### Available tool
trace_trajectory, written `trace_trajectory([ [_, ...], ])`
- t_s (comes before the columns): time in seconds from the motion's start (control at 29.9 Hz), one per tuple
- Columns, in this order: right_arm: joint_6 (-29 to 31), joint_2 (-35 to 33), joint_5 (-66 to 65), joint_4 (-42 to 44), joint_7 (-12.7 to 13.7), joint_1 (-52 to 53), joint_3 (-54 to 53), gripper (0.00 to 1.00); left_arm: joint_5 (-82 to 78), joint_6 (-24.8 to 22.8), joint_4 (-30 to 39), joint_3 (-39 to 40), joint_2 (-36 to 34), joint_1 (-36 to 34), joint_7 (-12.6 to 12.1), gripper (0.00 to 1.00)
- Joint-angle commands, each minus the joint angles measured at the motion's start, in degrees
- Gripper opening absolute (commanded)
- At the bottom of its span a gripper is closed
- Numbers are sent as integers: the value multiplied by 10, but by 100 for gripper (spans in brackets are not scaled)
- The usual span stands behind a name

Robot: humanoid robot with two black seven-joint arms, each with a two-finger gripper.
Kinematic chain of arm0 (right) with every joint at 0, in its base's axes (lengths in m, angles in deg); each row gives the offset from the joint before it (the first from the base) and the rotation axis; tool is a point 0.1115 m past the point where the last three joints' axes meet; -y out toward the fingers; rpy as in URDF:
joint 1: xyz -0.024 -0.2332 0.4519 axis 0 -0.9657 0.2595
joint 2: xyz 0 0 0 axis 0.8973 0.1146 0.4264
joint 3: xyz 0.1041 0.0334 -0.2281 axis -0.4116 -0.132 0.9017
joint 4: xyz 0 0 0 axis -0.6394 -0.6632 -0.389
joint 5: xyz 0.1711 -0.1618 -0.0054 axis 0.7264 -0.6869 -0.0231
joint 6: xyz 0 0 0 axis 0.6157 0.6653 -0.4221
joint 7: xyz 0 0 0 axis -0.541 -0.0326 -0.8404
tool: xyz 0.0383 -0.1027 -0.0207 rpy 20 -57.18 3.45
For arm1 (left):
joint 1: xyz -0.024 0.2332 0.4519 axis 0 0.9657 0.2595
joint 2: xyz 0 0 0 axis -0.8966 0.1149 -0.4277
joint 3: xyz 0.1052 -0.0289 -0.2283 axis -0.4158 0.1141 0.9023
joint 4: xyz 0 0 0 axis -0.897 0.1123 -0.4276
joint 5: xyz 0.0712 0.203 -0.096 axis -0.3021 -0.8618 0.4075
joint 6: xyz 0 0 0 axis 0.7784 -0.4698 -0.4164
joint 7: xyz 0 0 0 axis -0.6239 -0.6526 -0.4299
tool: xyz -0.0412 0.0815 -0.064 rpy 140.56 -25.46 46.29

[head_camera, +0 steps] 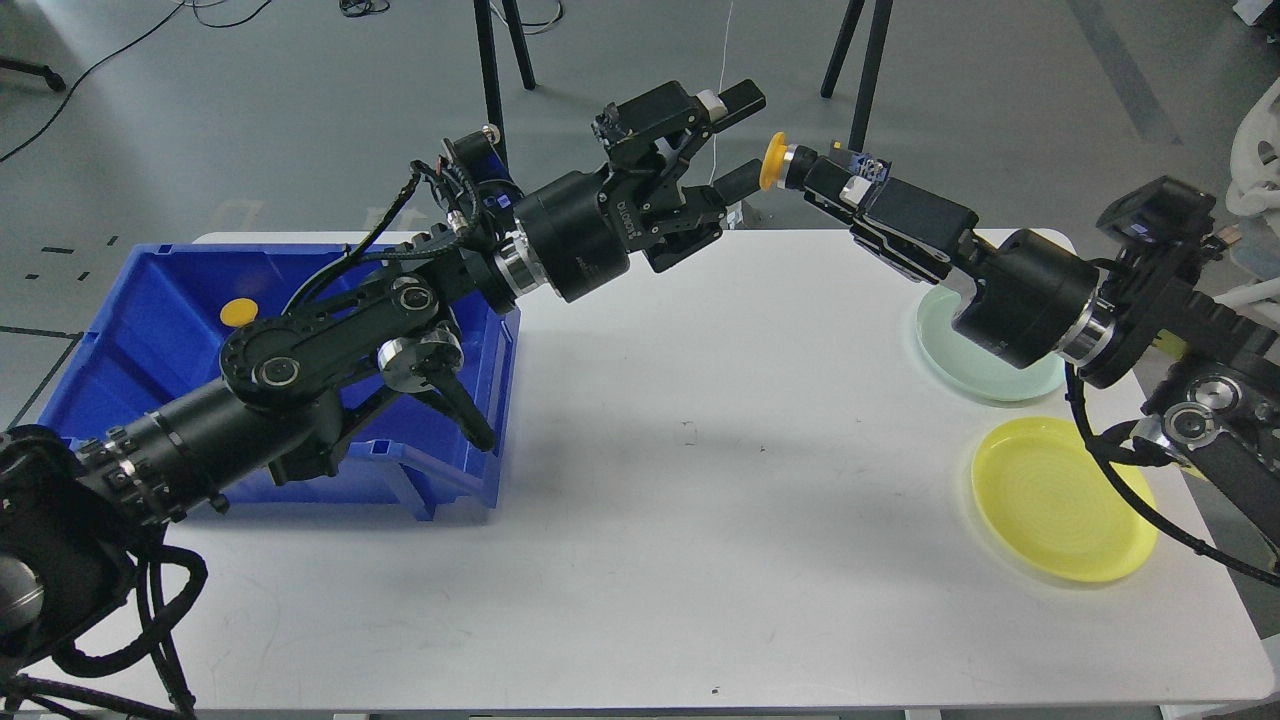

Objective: Pass button and place on color plate
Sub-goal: 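Open the left gripper and pull the right gripper away with the button, then lower the yellow button onto the yellow plate and open the right gripper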

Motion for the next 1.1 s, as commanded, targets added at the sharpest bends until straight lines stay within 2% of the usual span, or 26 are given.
trace_trajectory([
  [0.0, -9, 1, 14, -2, 0, -30, -54, 7, 0, 1, 0, 0, 0, 0, 0, 78],
  [0.27, -43, 24, 164, 8, 0, -146, -155, 6, 0, 1, 0, 0, 0, 0, 0, 78],
  [0.47, -59, 48, 422, 39, 0, -230, -150, 6, 0, 1, 0, 0, 0, 0, 0, 78],
  [0.7, -53, 97, 643, 142, 0, -257, -88, 6, 9, 1, -1, 0, 0, 0, 0, 79],
  [0.84, -58, 97, 709, 163, 0, -258, -43, 6, 9, 1, -1, 0, 0, 0, 0, 79],
  [1.07, -56, 103, 762, 171, 0, -307, -30, 6, 10, 1, -1, 0, 0, 0, 0, 79],
])
